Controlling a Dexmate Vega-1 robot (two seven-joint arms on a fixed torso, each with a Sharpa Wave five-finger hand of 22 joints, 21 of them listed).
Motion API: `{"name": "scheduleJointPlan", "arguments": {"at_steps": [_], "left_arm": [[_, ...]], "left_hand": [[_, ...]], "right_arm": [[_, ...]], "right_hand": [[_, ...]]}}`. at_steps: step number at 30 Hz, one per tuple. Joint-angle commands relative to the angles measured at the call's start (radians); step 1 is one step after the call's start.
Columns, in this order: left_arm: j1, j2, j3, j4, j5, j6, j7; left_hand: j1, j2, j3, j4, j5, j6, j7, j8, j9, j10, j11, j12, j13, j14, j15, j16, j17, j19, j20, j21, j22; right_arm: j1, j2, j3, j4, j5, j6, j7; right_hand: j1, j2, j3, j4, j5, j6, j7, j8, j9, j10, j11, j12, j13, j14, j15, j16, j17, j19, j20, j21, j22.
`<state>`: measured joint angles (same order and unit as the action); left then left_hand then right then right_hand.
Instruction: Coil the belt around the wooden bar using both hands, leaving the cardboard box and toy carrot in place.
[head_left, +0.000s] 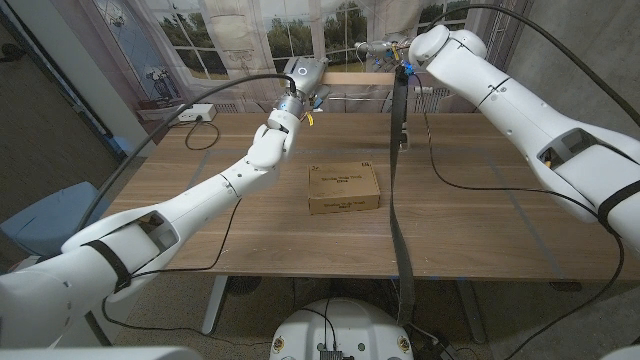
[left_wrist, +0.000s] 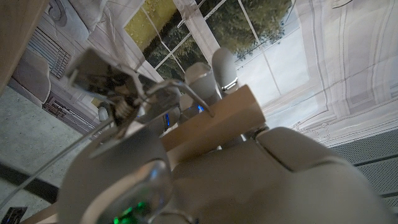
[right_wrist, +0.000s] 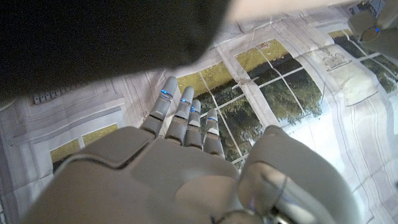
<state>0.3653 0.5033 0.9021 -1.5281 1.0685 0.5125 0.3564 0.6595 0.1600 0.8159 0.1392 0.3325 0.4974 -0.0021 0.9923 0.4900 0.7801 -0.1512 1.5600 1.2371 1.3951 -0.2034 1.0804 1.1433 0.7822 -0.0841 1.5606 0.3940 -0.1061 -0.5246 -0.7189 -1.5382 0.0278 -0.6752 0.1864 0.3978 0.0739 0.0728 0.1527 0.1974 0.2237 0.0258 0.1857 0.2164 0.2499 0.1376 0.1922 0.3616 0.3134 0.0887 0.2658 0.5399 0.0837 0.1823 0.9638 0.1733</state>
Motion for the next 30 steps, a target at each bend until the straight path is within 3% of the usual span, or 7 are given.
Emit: {"name": "scheduleJointPlan", "arguments": {"at_steps": [1, 4, 8, 13, 18, 26, 30], "left_arm": [[-0.018, -0.004, 0.017, -0.013, 0.023, 0.033, -0.041], [-0.019, -0.006, 0.017, -0.016, 0.026, 0.042, -0.052], [-0.019, -0.008, 0.019, -0.020, 0.034, 0.055, -0.063], [-0.015, -0.007, 0.016, -0.029, 0.037, 0.070, -0.073], [-0.012, -0.007, 0.015, -0.034, 0.043, 0.086, -0.081], [-0.006, -0.013, 0.009, -0.033, 0.044, 0.116, -0.090], [-0.007, -0.014, 0.010, -0.037, 0.049, 0.129, -0.092]], "left_hand": [[0.000, 0.008, -0.001, 0.002, -0.001, -0.002, -0.002, 0.006, -0.002, 0.003, -0.004, 0.007, 0.002, 0.001, 0.000, 0.009, 0.002, 0.007, -0.087, -0.001, -0.001], [-0.001, 0.007, -0.001, 0.002, -0.001, -0.002, -0.001, 0.009, -0.001, 0.002, -0.005, 0.006, 0.002, -0.001, 0.000, 0.009, 0.002, 0.006, -0.087, -0.001, 0.000], [-0.001, 0.007, -0.001, 0.002, -0.001, -0.004, -0.001, 0.010, 0.000, 0.002, -0.009, 0.006, 0.002, -0.003, 0.000, 0.009, 0.001, 0.006, -0.086, 0.000, 0.000], [-0.001, 0.008, -0.001, 0.002, -0.001, -0.004, -0.002, 0.012, -0.002, 0.002, -0.007, 0.006, 0.002, -0.001, 0.000, 0.009, 0.001, 0.006, -0.087, 0.003, 0.004], [0.000, 0.008, -0.001, 0.002, -0.002, -0.003, -0.001, 0.014, -0.003, 0.001, -0.005, 0.006, 0.002, -0.001, 0.000, 0.009, -0.001, 0.007, -0.087, -0.001, -0.002], [0.000, 0.009, 0.000, 0.002, -0.002, -0.003, 0.000, 0.017, -0.004, 0.003, -0.004, 0.007, 0.002, -0.004, 0.000, 0.006, -0.005, 0.007, -0.087, 0.001, 0.001], [0.000, 0.009, 0.000, 0.002, -0.003, -0.003, 0.001, 0.018, -0.006, 0.002, -0.007, 0.006, 0.002, -0.003, 0.000, 0.008, -0.003, 0.007, -0.087, 0.001, 0.000]], "right_arm": [[-0.238, -0.075, 0.217, -0.157, 0.146, 0.156, -0.283], [-0.290, -0.087, 0.254, -0.191, 0.168, 0.180, -0.338], [-0.356, -0.099, 0.296, -0.230, 0.190, 0.221, -0.404], [-0.423, -0.100, 0.328, -0.253, 0.208, 0.272, -0.474], [-0.476, -0.102, 0.350, -0.268, 0.222, 0.308, -0.525], [-0.555, -0.118, 0.380, -0.309, 0.230, 0.326, -0.598], [-0.615, -0.132, 0.390, -0.343, 0.235, 0.322, -0.624]], "right_hand": [[0.000, -0.017, -0.008, -0.011, 0.006, -0.021, 0.001, 0.000, -0.003, -0.011, -0.002, -0.002, -0.003, -0.016, 0.000, -0.010, -0.007, -0.010, 0.011, -0.013, 0.002], [-0.004, -0.030, -0.016, -0.015, 0.005, -0.024, 0.004, 0.000, -0.005, -0.015, -0.006, -0.002, -0.006, -0.021, 0.000, -0.013, -0.010, -0.009, 0.017, -0.017, 0.002], [-0.027, -0.061, -0.040, -0.020, 0.009, -0.060, 0.007, -0.004, -0.011, -0.068, -0.006, -0.011, -0.016, -0.065, 0.011, -0.033, -0.022, -0.033, 0.028, -0.046, 0.002], [-0.022, -0.064, -0.046, -0.037, 0.020, -0.125, 0.000, -0.007, -0.016, -0.158, -0.005, -0.016, -0.033, -0.157, 0.015, -0.064, -0.043, -0.091, 0.029, -0.099, 0.002], [-0.014, -0.059, -0.044, -0.045, 0.023, -0.146, -0.003, -0.004, -0.017, -0.191, -0.003, -0.015, -0.040, -0.200, 0.021, -0.073, -0.052, -0.119, 0.029, -0.124, 0.002], [-0.015, -0.062, -0.049, -0.050, 0.023, -0.128, 0.006, 0.009, -0.017, -0.178, -0.009, 0.000, -0.046, -0.199, 0.018, -0.064, -0.059, -0.127, 0.028, -0.141, 0.002], [-0.028, -0.055, -0.057, -0.052, 0.024, -0.063, 0.031, 0.034, -0.015, -0.087, -0.006, 0.037, -0.054, -0.119, 0.005, -0.023, -0.071, -0.076, 0.027, -0.151, 0.004]]}}
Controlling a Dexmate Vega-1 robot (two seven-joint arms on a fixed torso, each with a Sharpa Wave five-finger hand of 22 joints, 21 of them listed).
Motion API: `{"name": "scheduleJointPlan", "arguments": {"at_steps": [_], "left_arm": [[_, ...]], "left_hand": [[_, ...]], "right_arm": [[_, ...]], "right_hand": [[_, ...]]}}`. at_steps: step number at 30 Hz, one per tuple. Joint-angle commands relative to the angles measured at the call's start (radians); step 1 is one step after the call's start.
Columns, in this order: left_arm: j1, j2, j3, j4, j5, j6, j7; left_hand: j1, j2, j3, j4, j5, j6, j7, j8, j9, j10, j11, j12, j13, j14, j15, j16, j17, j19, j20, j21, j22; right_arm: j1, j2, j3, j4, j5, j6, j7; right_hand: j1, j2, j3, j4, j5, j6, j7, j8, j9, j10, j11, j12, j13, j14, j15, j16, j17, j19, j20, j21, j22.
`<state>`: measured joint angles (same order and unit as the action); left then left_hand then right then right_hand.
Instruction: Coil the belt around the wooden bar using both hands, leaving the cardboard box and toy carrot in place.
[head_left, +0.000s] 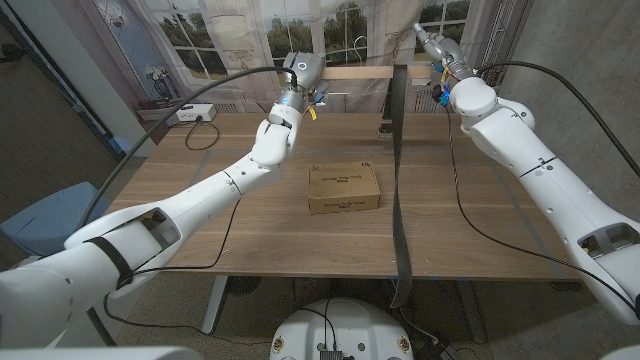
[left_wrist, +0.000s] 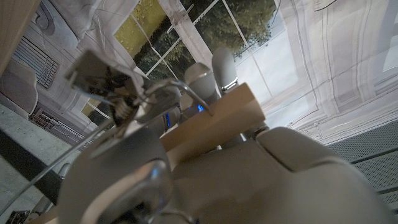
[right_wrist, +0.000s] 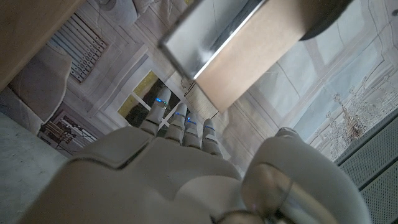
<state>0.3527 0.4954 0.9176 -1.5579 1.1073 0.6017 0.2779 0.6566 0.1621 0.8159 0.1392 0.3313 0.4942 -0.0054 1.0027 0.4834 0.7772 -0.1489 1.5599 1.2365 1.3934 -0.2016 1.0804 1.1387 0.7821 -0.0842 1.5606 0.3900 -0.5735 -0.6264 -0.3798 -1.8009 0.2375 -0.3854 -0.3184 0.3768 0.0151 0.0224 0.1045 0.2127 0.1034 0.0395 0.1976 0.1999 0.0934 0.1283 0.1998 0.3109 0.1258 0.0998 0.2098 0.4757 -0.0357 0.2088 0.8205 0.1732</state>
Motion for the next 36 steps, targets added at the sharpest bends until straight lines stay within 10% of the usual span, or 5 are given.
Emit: {"name": "scheduleJointPlan", "arguments": {"at_steps": [1, 7, 19, 29, 36], "left_arm": [[0.005, -0.006, -0.005, -0.007, 0.012, 0.041, -0.014], [0.000, -0.014, -0.004, 0.000, 0.013, 0.049, -0.005], [-0.011, -0.035, 0.004, 0.021, 0.007, 0.067, 0.011], [-0.032, -0.055, 0.021, 0.051, 0.005, 0.079, 0.014], [-0.038, -0.058, 0.027, 0.054, 0.002, 0.090, 0.021]], "left_hand": [[0.004, 0.007, 0.000, 0.002, -0.002, 0.000, 0.004, 0.008, 0.001, 0.005, -0.009, 0.007, 0.003, 0.001, -0.002, 0.011, 0.004, 0.008, -0.086, 0.001, 0.004], [0.004, 0.006, 0.001, 0.002, -0.002, 0.000, 0.004, 0.010, 0.000, 0.005, -0.007, 0.007, 0.003, -0.002, -0.002, 0.009, 0.003, 0.008, -0.087, 0.001, 0.003], [0.005, 0.007, 0.001, 0.001, -0.003, -0.002, 0.004, 0.016, 0.000, 0.005, -0.010, 0.006, 0.003, -0.002, -0.002, 0.005, -0.005, 0.009, -0.087, 0.001, 0.004], [0.005, 0.007, 0.001, 0.001, -0.004, -0.003, 0.004, 0.017, -0.004, 0.005, -0.009, 0.006, 0.003, -0.001, -0.002, 0.008, -0.002, 0.008, -0.088, 0.001, 0.004], [0.005, 0.006, 0.001, 0.001, -0.005, -0.003, 0.002, 0.019, -0.005, 0.006, -0.010, 0.007, 0.003, -0.002, -0.002, 0.009, -0.001, 0.008, -0.088, 0.001, 0.004]], "right_arm": [[-0.165, -0.032, 0.053, -0.088, 0.023, 0.037, -0.129], [-0.255, -0.056, 0.059, -0.153, 0.029, -0.010, -0.162], [-0.327, -0.167, 0.089, -0.248, 0.204, -0.220, -0.016], [-0.471, -0.192, 0.132, -0.218, 0.216, 0.063, 0.004], [-0.457, -0.257, 0.133, -0.119, 0.329, 0.203, 0.283]], "right_hand": [[-0.009, 0.002, -0.009, -0.005, 0.008, 0.068, 0.023, 0.025, 0.003, 0.087, 0.004, 0.036, -0.003, 0.091, -0.010, 0.042, -0.009, 0.058, -0.001, -0.009, 0.005], [-0.025, -0.005, -0.029, -0.016, 0.010, 0.188, 0.057, 0.062, 0.015, 0.227, 0.011, 0.094, 0.010, 0.238, -0.028, 0.113, -0.005, 0.171, -0.004, -0.005, 0.008], [-0.100, -0.059, -0.095, 0.005, 0.032, 0.187, 0.113, 0.044, 0.013, 0.227, 0.056, 0.094, 0.020, 0.275, -0.018, 0.128, 0.000, 0.239, -0.003, -0.017, 0.009], [-0.043, -0.027, -0.135, -0.026, 0.102, 0.516, 0.099, 0.133, 0.061, 0.592, 0.002, 0.338, 0.121, 0.682, -0.092, 0.360, 0.133, 0.532, -0.042, 0.028, 0.017], [-0.079, -0.060, -0.181, -0.015, 0.103, 0.539, 0.113, 0.129, 0.075, 0.630, 0.021, 0.388, 0.157, 0.685, -0.093, 0.390, 0.184, 0.576, -0.056, 0.036, 0.020]]}}
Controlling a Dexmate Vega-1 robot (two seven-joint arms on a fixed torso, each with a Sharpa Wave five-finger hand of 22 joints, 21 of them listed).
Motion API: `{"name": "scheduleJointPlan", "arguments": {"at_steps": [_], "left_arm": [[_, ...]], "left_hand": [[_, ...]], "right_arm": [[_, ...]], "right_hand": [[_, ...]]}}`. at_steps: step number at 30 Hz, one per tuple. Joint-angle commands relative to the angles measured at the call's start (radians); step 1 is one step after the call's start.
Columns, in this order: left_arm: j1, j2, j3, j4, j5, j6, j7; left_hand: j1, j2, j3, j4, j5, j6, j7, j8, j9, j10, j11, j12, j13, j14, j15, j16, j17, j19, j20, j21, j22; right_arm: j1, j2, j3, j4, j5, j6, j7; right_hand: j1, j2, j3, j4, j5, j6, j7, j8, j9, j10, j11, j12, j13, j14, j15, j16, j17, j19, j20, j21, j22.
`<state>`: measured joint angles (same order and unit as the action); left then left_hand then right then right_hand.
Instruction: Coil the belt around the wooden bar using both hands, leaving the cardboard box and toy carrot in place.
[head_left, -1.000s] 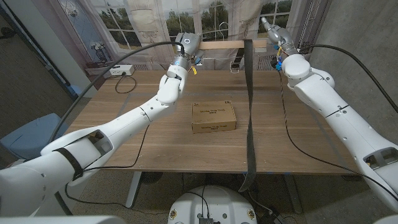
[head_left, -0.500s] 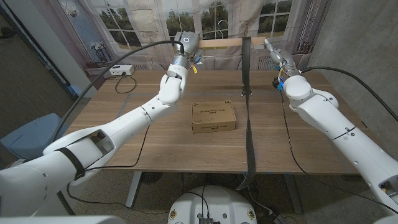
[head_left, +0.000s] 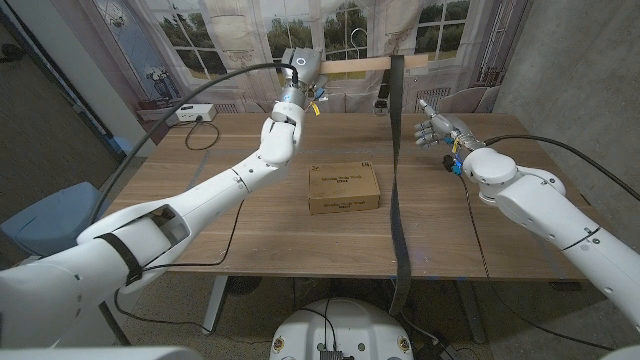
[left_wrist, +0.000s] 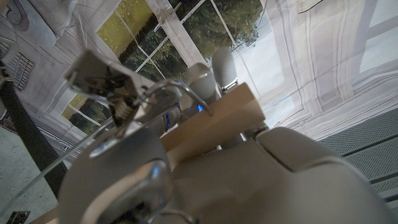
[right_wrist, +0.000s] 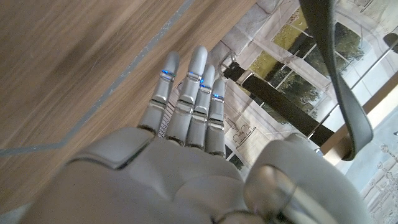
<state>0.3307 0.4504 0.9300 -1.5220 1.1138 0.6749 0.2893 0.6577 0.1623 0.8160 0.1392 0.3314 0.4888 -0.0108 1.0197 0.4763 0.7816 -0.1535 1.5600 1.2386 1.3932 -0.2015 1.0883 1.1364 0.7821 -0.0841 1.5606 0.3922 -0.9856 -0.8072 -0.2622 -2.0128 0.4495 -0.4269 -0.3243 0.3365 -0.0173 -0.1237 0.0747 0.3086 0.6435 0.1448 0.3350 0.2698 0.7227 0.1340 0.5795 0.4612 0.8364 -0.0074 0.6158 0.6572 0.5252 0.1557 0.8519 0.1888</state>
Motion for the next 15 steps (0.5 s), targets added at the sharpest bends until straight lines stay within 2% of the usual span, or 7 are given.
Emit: {"name": "scheduleJointPlan", "arguments": {"at_steps": [1, 2, 4, 6, 8, 11, 15], "left_arm": [[-0.017, -0.013, 0.015, 0.018, -0.005, 0.019, 0.010], [-0.018, -0.013, 0.016, 0.018, -0.004, 0.021, 0.009], [-0.019, -0.012, 0.018, 0.017, -0.005, 0.023, 0.005], [-0.021, -0.012, 0.021, 0.017, -0.005, 0.025, 0.001], [-0.023, -0.013, 0.024, 0.019, -0.005, 0.024, 0.000], [-0.026, -0.017, 0.028, 0.024, -0.005, 0.024, 0.001], [-0.031, -0.019, 0.035, 0.028, -0.003, 0.025, -0.001]], "left_hand": [[0.004, 0.006, 0.001, 0.001, -0.005, 0.002, 0.008, 0.002, 0.001, 0.001, -0.004, 0.006, 0.001, 0.000, -0.003, 0.003, 0.003, 0.008, -0.088, 0.001, 0.001], [0.004, 0.005, 0.001, 0.001, -0.005, 0.001, 0.006, 0.003, 0.002, 0.001, -0.005, 0.007, 0.001, 0.001, -0.003, 0.006, 0.006, 0.008, -0.089, 0.000, 0.001], [0.004, 0.006, 0.001, 0.001, -0.005, 0.000, 0.006, 0.003, 0.002, 0.001, -0.006, 0.007, 0.001, -0.001, -0.003, 0.004, 0.004, 0.008, -0.089, 0.001, 0.002], [0.005, 0.007, 0.001, 0.001, -0.005, 0.000, 0.007, 0.003, 0.001, 0.000, -0.004, 0.006, 0.001, -0.004, -0.003, 0.000, -0.001, 0.007, -0.089, 0.001, 0.002], [0.005, 0.006, 0.001, 0.001, -0.005, 0.001, 0.006, 0.004, -0.001, -0.001, -0.005, 0.006, 0.001, 0.001, -0.003, 0.005, 0.004, 0.009, -0.090, 0.000, 0.000], [0.005, 0.006, 0.001, 0.001, -0.006, 0.001, 0.008, 0.004, -0.004, 0.001, -0.005, 0.007, 0.001, 0.000, -0.002, 0.003, 0.002, 0.008, -0.090, 0.001, 0.002], [0.005, 0.006, 0.002, 0.001, -0.006, 0.001, 0.008, 0.006, -0.004, 0.000, -0.005, 0.007, 0.001, -0.001, -0.003, 0.005, 0.004, 0.008, -0.088, 0.001, 0.001]], "right_arm": [[-0.040, -0.080, 0.011, 0.110, 0.134, 0.264, 0.329], [-0.035, -0.082, 0.006, 0.130, 0.146, 0.292, 0.370], [-0.021, -0.081, -0.007, 0.178, 0.170, 0.354, 0.458], [-0.003, -0.079, -0.025, 0.221, 0.172, 0.417, 0.528], [0.020, -0.068, -0.044, 0.271, 0.185, 0.478, 0.610], [0.055, -0.057, -0.072, 0.323, 0.200, 0.534, 0.707], [0.094, -0.074, -0.106, 0.332, 0.209, 0.513, 0.778]], "right_hand": [[-0.067, -0.041, -0.059, 0.028, 0.014, -0.015, 0.007, -0.026, -0.001, -0.040, 0.030, -0.012, -0.008, -0.060, 0.020, -0.053, -0.023, -0.010, -0.001, -0.008, 0.002], [-0.083, -0.049, -0.077, 0.035, 0.022, -0.029, 0.010, -0.041, -0.008, -0.078, 0.028, -0.032, -0.021, -0.100, 0.029, -0.088, -0.044, -0.023, 0.004, -0.016, 0.001], [-0.099, -0.059, -0.116, 0.043, 0.051, -0.063, 0.001, -0.071, -0.027, -0.175, 0.041, -0.103, -0.059, -0.191, 0.064, -0.166, -0.099, -0.100, 0.018, -0.060, -0.003], [-0.085, -0.057, -0.129, 0.038, 0.069, -0.098, -0.005, -0.089, -0.036, -0.214, 0.046, -0.146, -0.079, -0.259, 0.072, -0.208, -0.129, -0.136, 0.025, -0.086, -0.004], [-0.055, -0.045, -0.133, 0.028, 0.084, -0.122, -0.008, -0.099, -0.040, -0.257, 0.040, -0.186, -0.096, -0.316, 0.083, -0.239, -0.152, -0.191, 0.030, -0.120, -0.005], [-0.016, -0.032, -0.125, 0.013, 0.093, -0.139, -0.013, -0.105, -0.044, -0.262, 0.033, -0.201, -0.104, -0.332, 0.077, -0.249, -0.163, -0.215, 0.030, -0.137, -0.005], [0.037, -0.019, -0.114, -0.010, 0.100, -0.174, -0.021, -0.117, -0.048, -0.263, 0.019, -0.213, -0.112, -0.329, 0.064, -0.250, -0.174, -0.217, 0.030, -0.146, -0.005]]}}
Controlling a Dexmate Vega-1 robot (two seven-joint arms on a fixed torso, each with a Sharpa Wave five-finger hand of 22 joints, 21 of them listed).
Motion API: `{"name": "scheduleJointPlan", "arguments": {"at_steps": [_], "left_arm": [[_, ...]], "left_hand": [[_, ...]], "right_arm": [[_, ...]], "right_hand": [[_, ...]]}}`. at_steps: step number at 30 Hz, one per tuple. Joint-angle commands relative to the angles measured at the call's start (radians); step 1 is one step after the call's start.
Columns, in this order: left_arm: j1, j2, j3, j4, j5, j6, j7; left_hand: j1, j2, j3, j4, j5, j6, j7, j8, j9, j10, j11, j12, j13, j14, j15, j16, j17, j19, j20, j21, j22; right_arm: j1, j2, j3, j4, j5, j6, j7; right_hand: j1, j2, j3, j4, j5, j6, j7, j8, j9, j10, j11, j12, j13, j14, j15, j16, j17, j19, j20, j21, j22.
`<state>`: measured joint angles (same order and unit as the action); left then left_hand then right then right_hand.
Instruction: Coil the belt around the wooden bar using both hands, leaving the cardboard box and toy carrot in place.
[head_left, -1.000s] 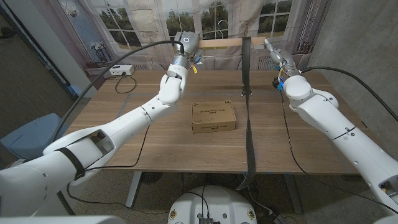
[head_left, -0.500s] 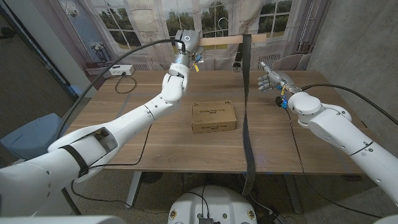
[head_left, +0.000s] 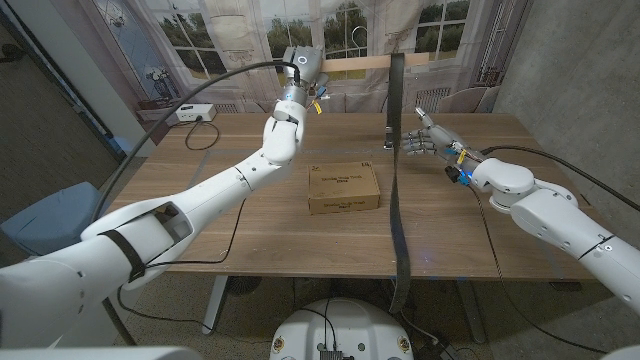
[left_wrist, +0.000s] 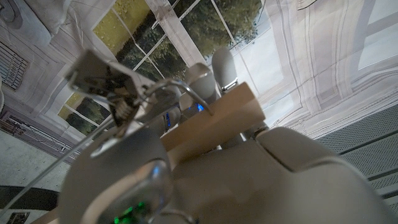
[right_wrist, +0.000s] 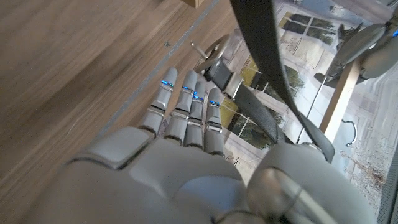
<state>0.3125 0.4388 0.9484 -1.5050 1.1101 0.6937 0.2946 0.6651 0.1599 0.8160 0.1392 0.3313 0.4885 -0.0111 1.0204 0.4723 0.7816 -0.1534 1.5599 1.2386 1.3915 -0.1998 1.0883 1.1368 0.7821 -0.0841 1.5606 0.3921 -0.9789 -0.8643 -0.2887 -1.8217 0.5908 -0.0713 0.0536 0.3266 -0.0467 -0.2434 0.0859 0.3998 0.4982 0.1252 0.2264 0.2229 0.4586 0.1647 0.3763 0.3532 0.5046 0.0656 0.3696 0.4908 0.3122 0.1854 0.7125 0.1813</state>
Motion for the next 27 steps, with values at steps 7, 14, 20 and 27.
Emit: {"name": "scheduleJointPlan", "arguments": {"at_steps": [7, 14, 20, 27], "left_arm": [[-0.017, -0.008, 0.021, 0.007, 0.004, 0.010, -0.010], [-0.021, -0.011, 0.026, 0.009, 0.007, 0.008, -0.009], [-0.023, -0.012, 0.027, 0.010, 0.004, -0.001, -0.003], [-0.023, -0.010, 0.031, 0.002, 0.014, 0.004, -0.010]], "left_hand": [[-0.002, 0.009, 0.002, 0.001, -0.006, 0.000, 0.008, 0.008, 0.000, 0.000, -0.005, 0.006, 0.001, 0.003, -0.005, 0.007, 0.004, 0.008, -0.090, 0.000, 0.000], [-0.002, 0.009, 0.002, 0.001, -0.007, -0.002, 0.008, 0.010, -0.002, 0.002, -0.005, 0.007, 0.001, 0.000, -0.005, 0.004, 0.002, 0.008, -0.089, 0.001, 0.002], [-0.001, 0.009, 0.002, 0.001, -0.007, -0.003, 0.007, 0.013, -0.001, 0.003, -0.006, 0.007, 0.001, 0.002, -0.005, 0.006, 0.003, 0.009, -0.091, 0.000, 0.000], [-0.001, 0.009, 0.002, 0.001, -0.008, -0.003, 0.007, 0.015, -0.003, 0.001, -0.007, 0.006, 0.001, 0.002, -0.004, 0.004, 0.001, 0.009, -0.091, 0.000, 0.000]], "right_arm": [[0.132, -0.063, -0.125, 0.109, 0.037, 0.101, 0.446], [0.186, -0.088, -0.167, 0.101, 0.024, 0.043, 0.509], [0.217, -0.097, -0.190, 0.084, -0.003, -0.003, 0.506], [0.191, -0.088, -0.176, 0.076, -0.016, -0.008, 0.409]], "right_hand": [[0.186, 0.044, 0.038, -0.081, 0.019, -0.086, 0.003, -0.020, -0.008, -0.033, -0.021, -0.053, -0.021, -0.009, -0.023, -0.016, -0.035, 0.000, -0.004, -0.022, 0.004], [0.376, 0.131, 0.113, -0.160, 0.003, -0.106, -0.007, -0.015, -0.011, -0.029, -0.043, -0.085, -0.039, 0.025, -0.063, -0.014, -0.072, 0.049, -0.042, -0.017, 0.008], [0.609, 0.244, 0.255, -0.238, -0.050, -0.006, -0.044, 0.024, -0.004, 0.100, -0.087, -0.064, -0.043, 0.186, -0.153, 0.038, -0.093, 0.175, -0.115, 0.049, 0.020], [0.812, 0.259, 0.587, -0.144, -0.176, 0.301, -0.098, 0.111, 0.015, 0.412, -0.121, 0.076, -0.008, 0.490, -0.252, 0.153, 0.005, 0.242, -0.208, 0.227, 0.053]]}}
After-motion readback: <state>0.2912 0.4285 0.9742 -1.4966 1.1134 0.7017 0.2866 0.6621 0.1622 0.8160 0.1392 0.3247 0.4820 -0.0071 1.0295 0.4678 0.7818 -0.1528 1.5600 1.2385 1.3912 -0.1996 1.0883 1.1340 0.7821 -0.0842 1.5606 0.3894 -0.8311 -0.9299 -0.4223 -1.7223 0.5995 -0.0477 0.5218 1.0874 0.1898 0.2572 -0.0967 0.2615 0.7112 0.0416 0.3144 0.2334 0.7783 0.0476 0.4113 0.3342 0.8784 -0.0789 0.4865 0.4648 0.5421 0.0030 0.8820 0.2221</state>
